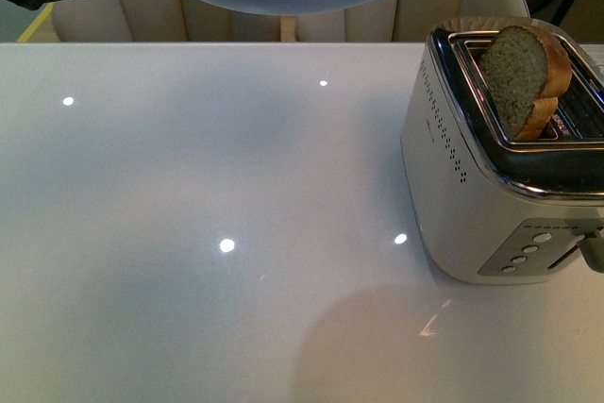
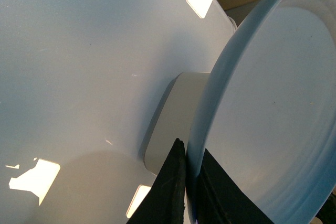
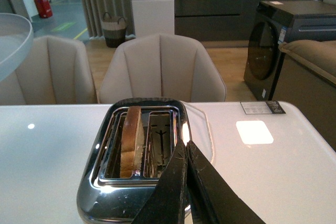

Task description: Left arm holds plate, right arm toasts bread

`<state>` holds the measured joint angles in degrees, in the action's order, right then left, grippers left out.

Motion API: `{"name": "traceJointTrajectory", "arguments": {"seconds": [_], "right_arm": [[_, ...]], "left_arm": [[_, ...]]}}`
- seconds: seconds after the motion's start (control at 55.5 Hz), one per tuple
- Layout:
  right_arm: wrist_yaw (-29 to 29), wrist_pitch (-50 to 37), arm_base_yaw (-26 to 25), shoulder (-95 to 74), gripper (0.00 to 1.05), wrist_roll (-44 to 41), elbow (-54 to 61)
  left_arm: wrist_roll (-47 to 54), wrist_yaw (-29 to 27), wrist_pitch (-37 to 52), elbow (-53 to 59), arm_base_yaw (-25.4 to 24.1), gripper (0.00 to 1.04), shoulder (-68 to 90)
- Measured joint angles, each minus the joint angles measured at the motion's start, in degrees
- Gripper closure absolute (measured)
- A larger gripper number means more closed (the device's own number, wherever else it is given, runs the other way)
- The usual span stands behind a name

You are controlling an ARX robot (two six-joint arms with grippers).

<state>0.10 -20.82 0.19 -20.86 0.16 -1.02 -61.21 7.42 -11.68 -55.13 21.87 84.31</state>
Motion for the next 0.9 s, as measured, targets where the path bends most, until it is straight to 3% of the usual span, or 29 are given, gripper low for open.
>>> {"name": "traceJointTrajectory", "arguments": {"seconds": [0.613,0.721,0.901], "right_arm": [[0.02,10.58,0.0,10.67,1.03,0.0,0.0],[0.07,19.3,0.0,17.51,1.03,0.02,0.0],[-0.02,20.63,0.0,20.35,1.03,0.0,0.0]], "left_arm": [[0.0,0.0,0.0,0.0,0.0,1.02,0.0],[0.0,0.02,0.0,0.0,0.0,1.02,0.0],[0.0,0.09,0.0,-0.02,0.04,1.02,-0.07]]}}
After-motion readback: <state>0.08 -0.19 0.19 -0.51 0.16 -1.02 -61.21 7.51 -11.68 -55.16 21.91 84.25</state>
